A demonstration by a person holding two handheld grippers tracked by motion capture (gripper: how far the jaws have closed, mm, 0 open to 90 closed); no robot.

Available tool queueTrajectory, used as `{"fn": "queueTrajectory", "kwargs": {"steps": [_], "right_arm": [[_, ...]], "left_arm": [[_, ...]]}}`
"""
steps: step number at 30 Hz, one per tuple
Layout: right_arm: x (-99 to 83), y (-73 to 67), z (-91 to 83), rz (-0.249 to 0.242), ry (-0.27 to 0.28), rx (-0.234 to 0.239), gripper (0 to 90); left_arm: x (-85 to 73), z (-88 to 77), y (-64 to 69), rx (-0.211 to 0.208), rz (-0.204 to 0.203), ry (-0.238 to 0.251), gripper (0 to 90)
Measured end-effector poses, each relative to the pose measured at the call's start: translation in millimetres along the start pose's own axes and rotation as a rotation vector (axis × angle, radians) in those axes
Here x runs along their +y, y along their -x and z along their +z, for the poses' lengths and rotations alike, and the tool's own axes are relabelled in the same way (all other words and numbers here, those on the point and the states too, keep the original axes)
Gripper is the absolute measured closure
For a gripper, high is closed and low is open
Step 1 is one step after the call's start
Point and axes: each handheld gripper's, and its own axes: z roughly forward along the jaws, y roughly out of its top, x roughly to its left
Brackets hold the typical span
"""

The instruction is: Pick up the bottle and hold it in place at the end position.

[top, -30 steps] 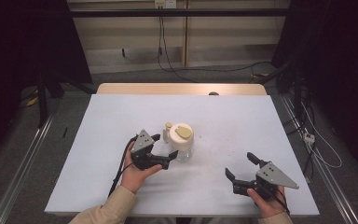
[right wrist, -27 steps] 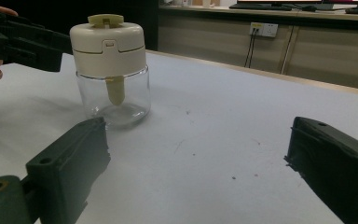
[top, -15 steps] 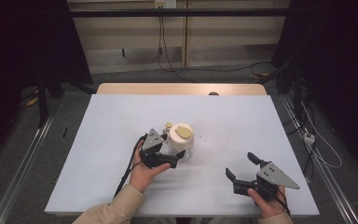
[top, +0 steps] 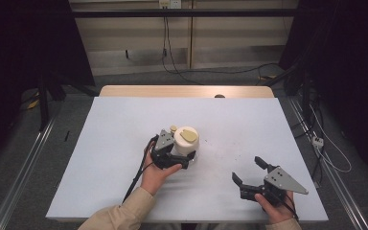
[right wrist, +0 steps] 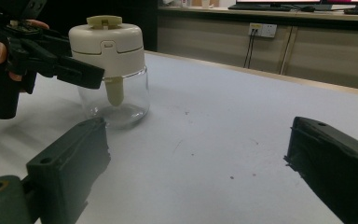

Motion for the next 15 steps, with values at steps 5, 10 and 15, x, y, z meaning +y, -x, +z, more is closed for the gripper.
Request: {"fn": "queueTrajectory", "kwargs": {"steps": [5, 10, 15], "right_arm": [[0.0, 0.1, -0.3, 0.002, 0.001, 0.000, 4.7], [0.1, 0.2, -0.5, 0.003, 0.000, 0.000, 4.8], [0.3, 0.5, -0.3, 0.004, 0.004, 0.001, 5.0]], "left_arm": [[0.0, 4.9, 1.3, 0.010, 0.010, 0.001, 4.7], [-0.9, 9.2, 2.9, 0.024, 0.010, 0.006, 4.1], [-0.7, 15.4, 4.9, 0.041, 0.001, 0.017, 3.6]]}}
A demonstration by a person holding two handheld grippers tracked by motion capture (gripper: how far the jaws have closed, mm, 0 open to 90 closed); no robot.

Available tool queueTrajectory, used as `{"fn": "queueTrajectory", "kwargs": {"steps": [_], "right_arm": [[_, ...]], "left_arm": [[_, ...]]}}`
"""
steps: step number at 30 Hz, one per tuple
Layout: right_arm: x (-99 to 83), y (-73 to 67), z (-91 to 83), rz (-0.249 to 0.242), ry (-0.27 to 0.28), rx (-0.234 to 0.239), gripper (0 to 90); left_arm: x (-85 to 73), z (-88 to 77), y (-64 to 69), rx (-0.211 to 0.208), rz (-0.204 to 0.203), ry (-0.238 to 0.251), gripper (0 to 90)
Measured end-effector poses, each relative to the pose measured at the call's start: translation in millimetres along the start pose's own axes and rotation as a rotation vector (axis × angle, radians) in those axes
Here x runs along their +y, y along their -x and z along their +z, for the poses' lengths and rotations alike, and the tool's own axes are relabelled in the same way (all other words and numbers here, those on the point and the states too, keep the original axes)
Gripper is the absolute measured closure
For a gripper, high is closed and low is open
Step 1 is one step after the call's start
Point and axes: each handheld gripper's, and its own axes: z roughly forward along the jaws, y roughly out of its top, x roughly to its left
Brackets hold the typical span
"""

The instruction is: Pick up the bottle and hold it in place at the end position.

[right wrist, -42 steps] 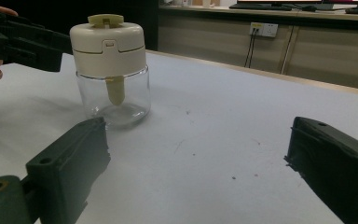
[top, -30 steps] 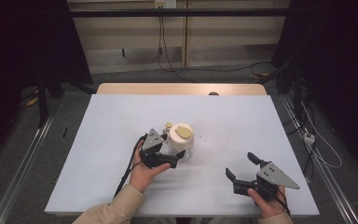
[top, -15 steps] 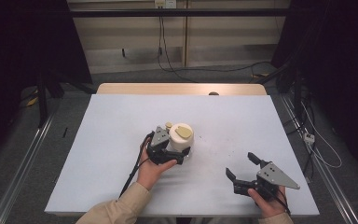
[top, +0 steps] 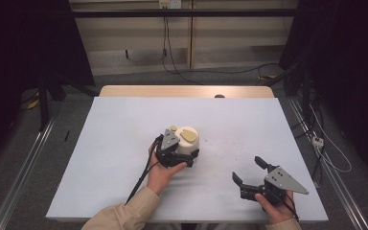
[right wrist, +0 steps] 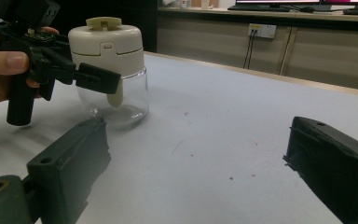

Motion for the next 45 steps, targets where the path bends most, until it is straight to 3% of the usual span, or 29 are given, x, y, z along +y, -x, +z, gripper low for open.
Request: {"fn": "queueTrajectory", "kwargs": {"steps": [15, 33, 45], "right_arm": [[0.0, 1.8, -1.4, 0.002, 0.003, -0.004, 5.5], [-0.2, 1.7, -1.4, 0.003, 0.002, 0.000, 5.5], [0.0, 1.1, -0.8, -0.002, 0.002, 0.006, 5.4]], "left_arm": [[2.4, 11.7, 3.1, 0.028, 0.022, 0.017, 4.3], [3.2, 9.2, 1.4, 0.015, -0.002, 0.018, 5.1], [10.1, 3.1, -8.2, 0.025, -0.019, 0.037, 5.2]]}}
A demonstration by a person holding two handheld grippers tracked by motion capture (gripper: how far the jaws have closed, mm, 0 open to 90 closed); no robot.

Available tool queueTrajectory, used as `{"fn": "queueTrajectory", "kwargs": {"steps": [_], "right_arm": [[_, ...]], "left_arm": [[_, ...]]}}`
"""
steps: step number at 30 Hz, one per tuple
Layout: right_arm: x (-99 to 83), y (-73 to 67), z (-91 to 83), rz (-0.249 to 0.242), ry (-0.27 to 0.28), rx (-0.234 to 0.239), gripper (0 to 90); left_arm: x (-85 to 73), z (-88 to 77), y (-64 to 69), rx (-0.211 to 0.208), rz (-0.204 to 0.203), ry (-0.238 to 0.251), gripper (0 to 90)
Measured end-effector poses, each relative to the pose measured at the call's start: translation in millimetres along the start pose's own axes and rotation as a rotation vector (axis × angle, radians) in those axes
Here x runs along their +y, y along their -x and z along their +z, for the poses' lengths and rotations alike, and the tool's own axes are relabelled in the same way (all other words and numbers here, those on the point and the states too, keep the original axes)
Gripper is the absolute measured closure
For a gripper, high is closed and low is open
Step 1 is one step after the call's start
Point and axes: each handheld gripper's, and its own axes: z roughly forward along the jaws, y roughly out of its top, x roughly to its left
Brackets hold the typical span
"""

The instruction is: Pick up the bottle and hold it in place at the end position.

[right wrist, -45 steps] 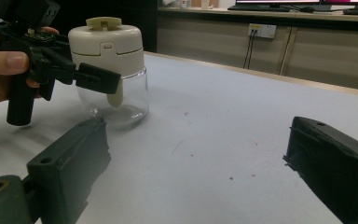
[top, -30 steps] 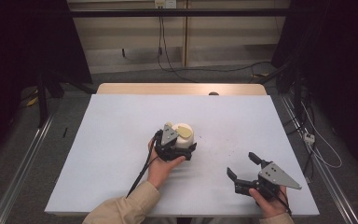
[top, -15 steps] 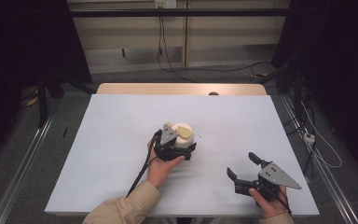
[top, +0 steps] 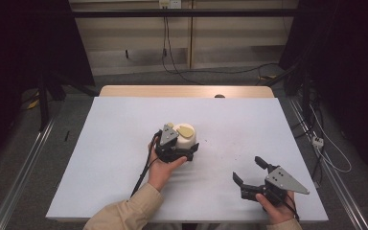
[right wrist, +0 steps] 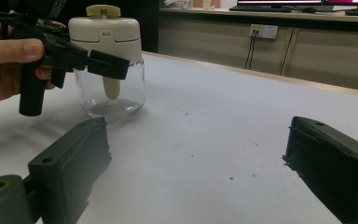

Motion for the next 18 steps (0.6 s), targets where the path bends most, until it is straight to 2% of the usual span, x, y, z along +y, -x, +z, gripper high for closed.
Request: {"fn": "queueTrajectory", "kwargs": {"steps": [7, 10, 16, 18], "right_arm": [[0.1, 0.3, -0.1, 0.000, 0.003, -0.003, 5.4], [0.0, 0.3, -0.1, 0.000, 0.003, -0.003, 5.4], [-0.2, 0.4, 0.1, 0.000, 0.002, -0.004, 5.4], [-0.2, 0.4, 0.1, -0.001, 0.000, -0.005, 5.4]], "left_arm": [[5.3, -1.7, -4.7, -0.002, -0.017, 0.013, 5.2], [7.8, -2.1, -7.3, 0.004, -0.004, 0.014, 5.2], [12.1, -1.6, -11.7, 0.010, -0.011, 0.022, 5.2], [14.0, -1.5, -13.0, 0.012, 0.001, 0.018, 5.3]]}}
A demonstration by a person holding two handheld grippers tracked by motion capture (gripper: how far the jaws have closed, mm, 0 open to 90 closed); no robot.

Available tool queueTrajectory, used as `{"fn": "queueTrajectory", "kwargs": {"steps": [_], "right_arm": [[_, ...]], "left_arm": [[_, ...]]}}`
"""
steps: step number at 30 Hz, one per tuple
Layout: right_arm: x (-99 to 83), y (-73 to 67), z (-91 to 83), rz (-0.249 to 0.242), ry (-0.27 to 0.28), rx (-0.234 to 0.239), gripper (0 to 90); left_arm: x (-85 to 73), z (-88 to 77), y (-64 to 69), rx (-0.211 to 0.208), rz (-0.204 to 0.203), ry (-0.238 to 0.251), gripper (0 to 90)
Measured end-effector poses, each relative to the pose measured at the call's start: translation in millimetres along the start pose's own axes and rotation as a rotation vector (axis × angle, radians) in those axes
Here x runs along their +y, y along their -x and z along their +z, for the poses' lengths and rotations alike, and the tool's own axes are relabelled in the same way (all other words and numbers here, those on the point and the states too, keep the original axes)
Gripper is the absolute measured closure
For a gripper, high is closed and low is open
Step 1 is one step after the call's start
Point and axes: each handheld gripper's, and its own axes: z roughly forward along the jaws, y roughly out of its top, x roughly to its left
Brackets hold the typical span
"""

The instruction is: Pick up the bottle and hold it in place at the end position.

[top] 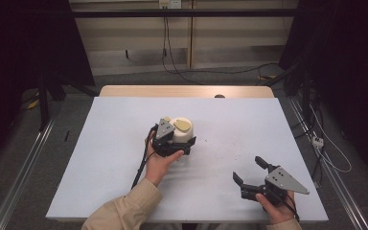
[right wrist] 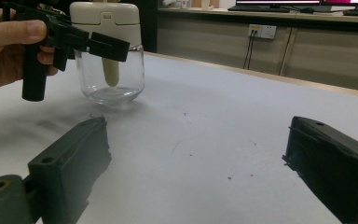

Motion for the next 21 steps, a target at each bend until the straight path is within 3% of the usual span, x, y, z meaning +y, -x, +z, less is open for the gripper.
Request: {"fn": "queueTrajectory", "kwargs": {"steps": [21], "right_arm": [[-0.3, 0.1, 0.7, 0.000, -0.002, 0.002, 5.4]], "left_arm": [[2.0, 11.4, -6.8, 0.006, -0.013, -0.003, 5.3]]}}
